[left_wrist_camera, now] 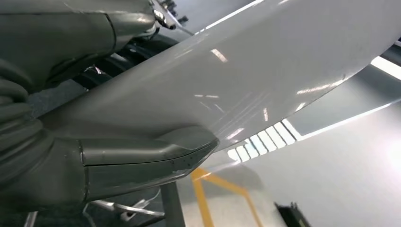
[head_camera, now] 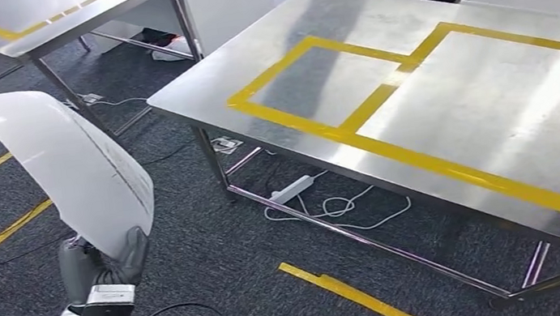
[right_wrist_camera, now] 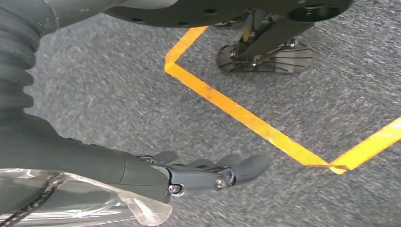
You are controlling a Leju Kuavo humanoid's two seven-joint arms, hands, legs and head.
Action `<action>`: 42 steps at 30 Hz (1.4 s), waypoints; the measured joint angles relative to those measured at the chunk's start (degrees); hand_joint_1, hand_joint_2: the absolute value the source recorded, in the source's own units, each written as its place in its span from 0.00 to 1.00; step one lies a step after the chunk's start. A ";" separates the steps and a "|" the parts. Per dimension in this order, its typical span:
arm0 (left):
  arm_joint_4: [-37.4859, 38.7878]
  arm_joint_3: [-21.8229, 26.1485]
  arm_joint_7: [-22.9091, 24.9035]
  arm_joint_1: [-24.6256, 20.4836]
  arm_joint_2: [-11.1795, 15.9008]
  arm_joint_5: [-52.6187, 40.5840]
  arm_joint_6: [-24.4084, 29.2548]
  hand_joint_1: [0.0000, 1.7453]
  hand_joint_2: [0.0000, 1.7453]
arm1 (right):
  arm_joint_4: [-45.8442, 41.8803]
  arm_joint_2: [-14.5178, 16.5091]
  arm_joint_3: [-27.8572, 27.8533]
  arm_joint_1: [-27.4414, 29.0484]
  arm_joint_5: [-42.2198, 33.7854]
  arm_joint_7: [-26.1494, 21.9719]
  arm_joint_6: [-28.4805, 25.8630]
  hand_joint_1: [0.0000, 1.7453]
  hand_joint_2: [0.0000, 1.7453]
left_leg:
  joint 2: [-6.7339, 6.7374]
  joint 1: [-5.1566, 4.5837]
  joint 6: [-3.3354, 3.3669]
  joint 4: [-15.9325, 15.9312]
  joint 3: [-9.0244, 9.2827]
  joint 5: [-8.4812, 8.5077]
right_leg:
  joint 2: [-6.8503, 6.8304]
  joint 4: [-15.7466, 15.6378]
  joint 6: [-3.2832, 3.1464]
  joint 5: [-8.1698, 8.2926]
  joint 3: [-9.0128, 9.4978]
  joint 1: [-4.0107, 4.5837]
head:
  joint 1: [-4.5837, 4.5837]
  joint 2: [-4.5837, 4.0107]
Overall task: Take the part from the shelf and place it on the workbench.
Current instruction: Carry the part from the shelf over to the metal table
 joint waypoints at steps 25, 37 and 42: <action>1.12 0.90 0.82 -1.80 -0.42 -1.16 0.19 1.00 1.00 | 0.00 -0.38 0.97 -0.54 -0.01 -0.30 -0.04 0.00 1.00 | -0.27 -0.82 2.24 0.27 -3.24 2.44 | 0.62 14.14 1.00 -8.11 -5.23 0.01 | -0.20 0.00; 1.20 0.92 0.96 -3.40 -0.40 -1.65 0.11 1.00 1.00 | 0.02 -0.68 1.32 -0.79 -0.66 -0.31 0.30 0.00 1.00 | -0.32 -0.20 -1.20 12.46 -6.68 -3.26 | 0.55 0.09 -2.04 -0.67 1.55 -0.21 | -0.32 0.00; 1.34 0.91 0.98 -3.46 -0.39 -1.65 -0.02 1.00 1.00 | 0.02 -0.68 1.38 -0.77 -0.86 -0.24 0.48 0.00 1.00 | -0.35 -0.20 -0.70 11.68 -9.93 -1.10 | 0.89 0.06 -2.02 -2.79 4.26 -0.07 | -0.33 0.00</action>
